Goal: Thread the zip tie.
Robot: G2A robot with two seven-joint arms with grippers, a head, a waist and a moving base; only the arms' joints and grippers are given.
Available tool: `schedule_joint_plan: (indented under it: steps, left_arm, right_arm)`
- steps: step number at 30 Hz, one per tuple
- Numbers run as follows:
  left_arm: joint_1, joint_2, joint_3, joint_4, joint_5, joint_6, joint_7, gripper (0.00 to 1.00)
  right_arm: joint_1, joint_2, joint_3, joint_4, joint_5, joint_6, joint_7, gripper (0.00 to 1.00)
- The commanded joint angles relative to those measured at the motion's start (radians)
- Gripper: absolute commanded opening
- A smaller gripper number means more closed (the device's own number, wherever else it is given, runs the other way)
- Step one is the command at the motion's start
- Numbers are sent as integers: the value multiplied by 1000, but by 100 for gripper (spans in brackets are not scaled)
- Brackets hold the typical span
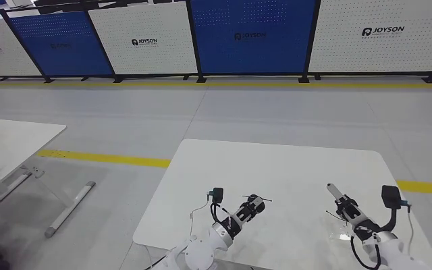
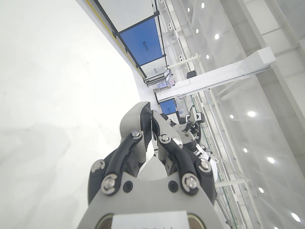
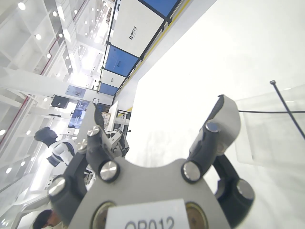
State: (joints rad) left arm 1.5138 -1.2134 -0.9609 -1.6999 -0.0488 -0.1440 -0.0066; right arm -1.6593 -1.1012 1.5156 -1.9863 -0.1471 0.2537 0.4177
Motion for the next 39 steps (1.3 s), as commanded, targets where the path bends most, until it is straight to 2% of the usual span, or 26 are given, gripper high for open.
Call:
schedule_joint_plan:
  steps: [1, 11, 16, 19, 22, 35, 39]
  left_arm:
    - [0, 0, 0, 0, 0, 0, 0, 0]
    - [0, 0, 0, 0, 0, 0, 0, 0]
    - [0, 0, 0, 0, 0, 0, 0, 0]
    - [0, 0, 0, 0, 0, 0, 0, 0]
    - [0, 0, 0, 0, 0, 0, 0, 0]
    - [0, 0, 0, 0, 0, 0, 0, 0]
    - [0, 0, 0, 0, 0, 0, 0, 0]
  right_arm:
    - [0, 0, 0, 0, 0, 0, 0, 100]
    - [1, 0, 0, 6, -11, -5, -2, 100]
    - [22, 16, 30, 3, -140, -48, 106, 100]
    - [25, 24, 61, -12, -240, -88, 118, 100]
    - [26, 31, 75, -5, -335, -100, 139, 100]
    - [28, 31, 76, 1, -336, -99, 138, 100]
    - [57, 41, 86, 9, -397, -117, 251, 100]
